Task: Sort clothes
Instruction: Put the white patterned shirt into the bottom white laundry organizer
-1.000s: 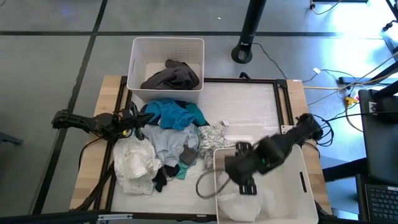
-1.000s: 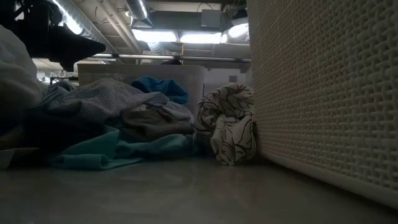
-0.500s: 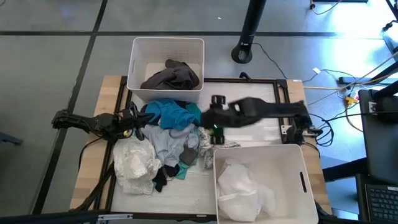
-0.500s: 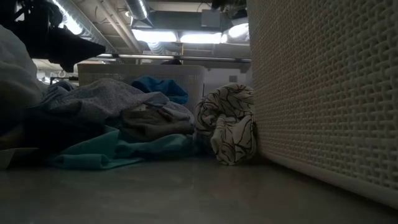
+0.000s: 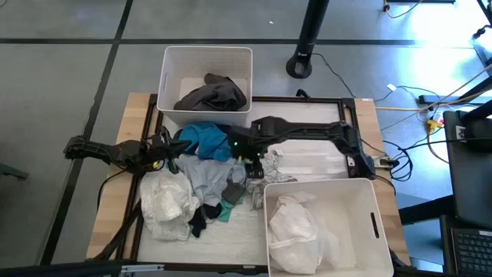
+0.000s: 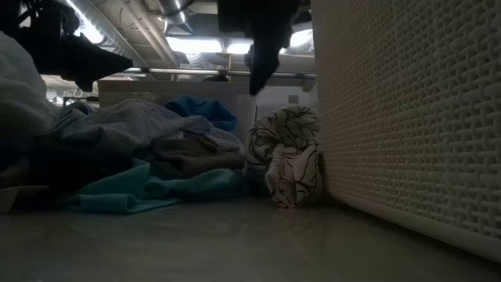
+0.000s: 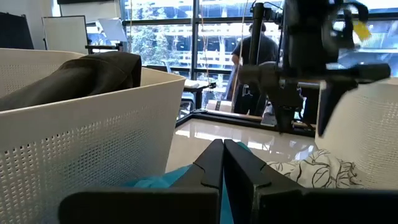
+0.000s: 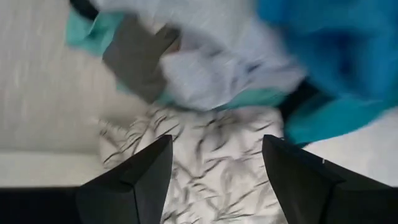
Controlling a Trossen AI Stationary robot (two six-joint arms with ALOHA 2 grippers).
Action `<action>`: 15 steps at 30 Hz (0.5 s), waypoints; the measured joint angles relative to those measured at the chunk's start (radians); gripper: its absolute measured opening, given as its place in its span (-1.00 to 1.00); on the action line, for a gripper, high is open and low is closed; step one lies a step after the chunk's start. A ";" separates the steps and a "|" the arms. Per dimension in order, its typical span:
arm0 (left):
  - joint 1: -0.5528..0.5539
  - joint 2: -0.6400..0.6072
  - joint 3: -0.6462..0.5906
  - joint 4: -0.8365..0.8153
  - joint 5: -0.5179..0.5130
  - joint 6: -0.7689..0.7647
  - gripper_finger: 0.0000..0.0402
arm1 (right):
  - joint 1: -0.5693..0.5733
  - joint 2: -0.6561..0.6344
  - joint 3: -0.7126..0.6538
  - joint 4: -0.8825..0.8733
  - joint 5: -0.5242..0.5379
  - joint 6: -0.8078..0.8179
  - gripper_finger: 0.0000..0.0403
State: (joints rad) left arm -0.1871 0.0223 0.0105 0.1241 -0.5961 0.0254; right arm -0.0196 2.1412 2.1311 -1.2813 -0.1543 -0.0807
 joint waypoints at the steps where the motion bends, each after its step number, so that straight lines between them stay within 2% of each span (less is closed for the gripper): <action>1: 0.000 0.000 0.000 -0.006 0.000 -0.002 -0.98 | 0.000 0.014 0.000 -0.009 -0.014 0.001 0.23; 8: 0.000 0.000 0.000 -0.020 0.000 -0.002 -0.98 | 0.034 0.097 0.000 -0.061 -0.077 0.005 0.23; 12: 0.000 0.000 0.000 -0.020 0.000 -0.002 -0.98 | 0.049 0.140 0.000 -0.088 -0.062 0.005 0.23; 15: 0.000 0.000 0.000 -0.020 0.000 0.001 -0.98 | 0.062 0.177 0.000 -0.103 -0.005 0.002 0.23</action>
State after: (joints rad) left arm -0.1871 0.0223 0.0105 0.1040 -0.5960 0.0261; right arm 0.0420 2.3177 2.1311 -1.3843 -0.1595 -0.0783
